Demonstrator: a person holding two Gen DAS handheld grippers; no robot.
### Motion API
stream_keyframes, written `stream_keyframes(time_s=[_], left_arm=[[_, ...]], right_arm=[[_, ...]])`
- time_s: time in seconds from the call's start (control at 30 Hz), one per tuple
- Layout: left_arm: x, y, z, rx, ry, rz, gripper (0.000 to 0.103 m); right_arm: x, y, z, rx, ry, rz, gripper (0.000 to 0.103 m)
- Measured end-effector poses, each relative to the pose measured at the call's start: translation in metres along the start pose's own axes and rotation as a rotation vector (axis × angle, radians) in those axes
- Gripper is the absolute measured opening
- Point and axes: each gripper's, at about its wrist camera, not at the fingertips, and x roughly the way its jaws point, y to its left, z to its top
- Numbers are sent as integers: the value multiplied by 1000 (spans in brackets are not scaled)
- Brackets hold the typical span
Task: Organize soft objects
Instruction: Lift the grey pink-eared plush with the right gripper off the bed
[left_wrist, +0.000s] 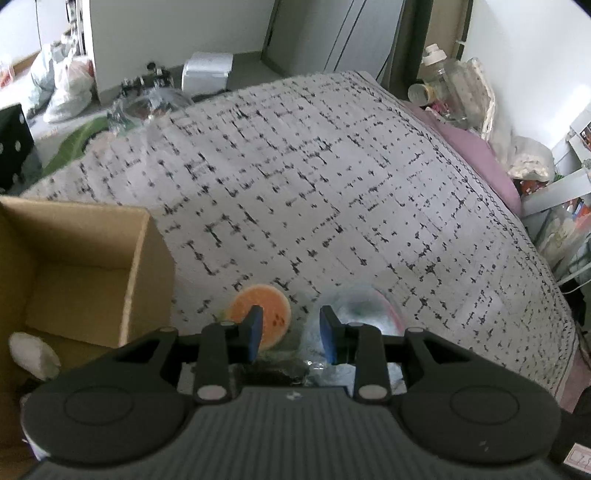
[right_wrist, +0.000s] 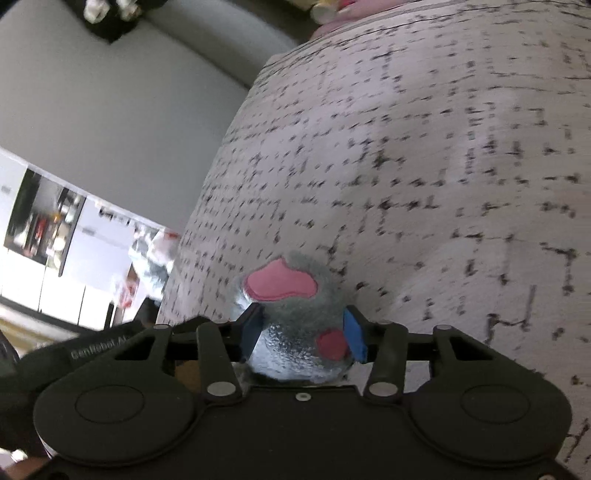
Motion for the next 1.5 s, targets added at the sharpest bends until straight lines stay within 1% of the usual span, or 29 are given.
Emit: stream_keyframes(time_s=[0.17,0.3,0.37,0.5,0.57,0.67,0.73,0.77,0.8,0.83,0.93,1.1,1.17,1.23,1.33,1.5], left_arm=[[15,-8,-1,-33,34,-55,31],[27,-13,-4,-50,53,-71,31],[33,-14,-4,-55,61,-65,31],[37,-12,-2,-79,78,-105,31],[37,-10,0,-85,82,-108,31],[38,-12,3,-66,81,-117,31],[40,-15,3,-62,91,-131,27],[41,-17,3,-55,92,-125,27],[40,-19,3,-49,90,-121,27],[40,-20,3,-47,88,-119,25],[34,-23,4,-28,82,-125,25],[14,-29,6,57,53,-135,25],[6,-28,5,61,47,-151,25],[-2,-27,3,62,43,-168,25],[-15,-28,-1,71,24,-173,25],[-28,-26,-7,56,20,-197,25]], right_arm=[[-1,-10,4,50,-8,7,44],[0,-12,4,73,-5,32,45],[-1,-13,5,85,-4,49,45],[4,-12,6,94,15,73,47],[5,-10,6,89,16,84,47],[12,-7,4,55,24,60,48],[18,-7,3,42,33,31,48],[18,-8,3,44,31,32,47],[18,-8,3,44,25,31,42],[17,-9,3,43,20,31,36],[11,-7,1,18,9,39,28],[0,-2,0,-16,-10,51,25],[-6,1,1,-32,-22,48,24],[-16,5,-1,-42,-34,71,24],[-28,10,-5,-60,-57,85,23],[-42,11,-11,-50,-70,87,23]])
